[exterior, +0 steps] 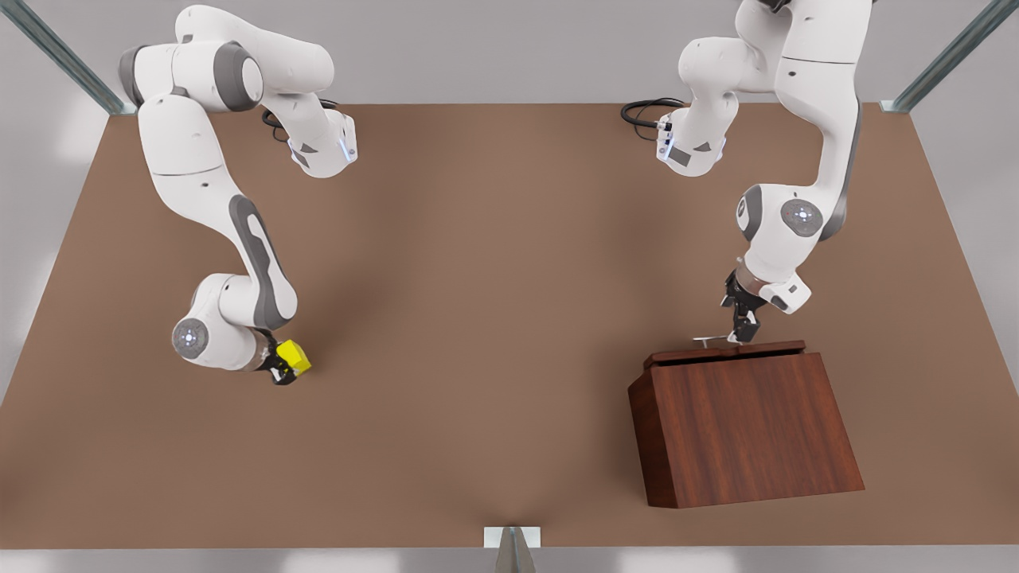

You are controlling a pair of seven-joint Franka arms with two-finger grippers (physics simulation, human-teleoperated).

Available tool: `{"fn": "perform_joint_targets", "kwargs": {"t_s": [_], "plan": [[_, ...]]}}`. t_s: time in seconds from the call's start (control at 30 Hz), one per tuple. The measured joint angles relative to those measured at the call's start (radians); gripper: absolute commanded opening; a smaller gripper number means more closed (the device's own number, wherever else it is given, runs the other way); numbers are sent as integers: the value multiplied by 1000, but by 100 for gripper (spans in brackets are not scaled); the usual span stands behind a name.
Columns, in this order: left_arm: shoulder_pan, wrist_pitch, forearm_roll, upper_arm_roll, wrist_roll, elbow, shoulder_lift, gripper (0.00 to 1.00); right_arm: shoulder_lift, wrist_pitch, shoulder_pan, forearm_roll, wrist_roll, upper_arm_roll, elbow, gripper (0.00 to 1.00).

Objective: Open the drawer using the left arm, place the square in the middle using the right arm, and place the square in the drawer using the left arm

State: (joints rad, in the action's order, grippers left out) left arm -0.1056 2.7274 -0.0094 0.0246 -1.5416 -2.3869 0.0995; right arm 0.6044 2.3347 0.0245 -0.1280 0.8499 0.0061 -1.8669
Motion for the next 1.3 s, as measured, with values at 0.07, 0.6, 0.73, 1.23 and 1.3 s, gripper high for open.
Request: {"fn": "perform_joint_targets", "kwargs": {"t_s": [0.07, 0.6, 0.73, 1.23, 1.3], "plan": [[-2, -6, -1, 0, -11, -2, -7, 100, 9, 0, 2, -1, -14, 0, 2, 73], [-20, -106, -2, 1, -21, -26, -56, 100, -205, -160, -202, -5, 183, 86, 12, 45], [-20, -121, -3, 0, -21, -27, -61, 100, -214, -213, -394, -3, 512, 89, 84, 46], [-40, -193, -3, 0, -58, -34, -91, 100, 149, -192, -838, 44, 1192, 88, 500, 45], [-46, -193, -3, 0, -67, -40, -97, 100, 167, -190, -873, 47, 1162, 89, 535, 46]]}}
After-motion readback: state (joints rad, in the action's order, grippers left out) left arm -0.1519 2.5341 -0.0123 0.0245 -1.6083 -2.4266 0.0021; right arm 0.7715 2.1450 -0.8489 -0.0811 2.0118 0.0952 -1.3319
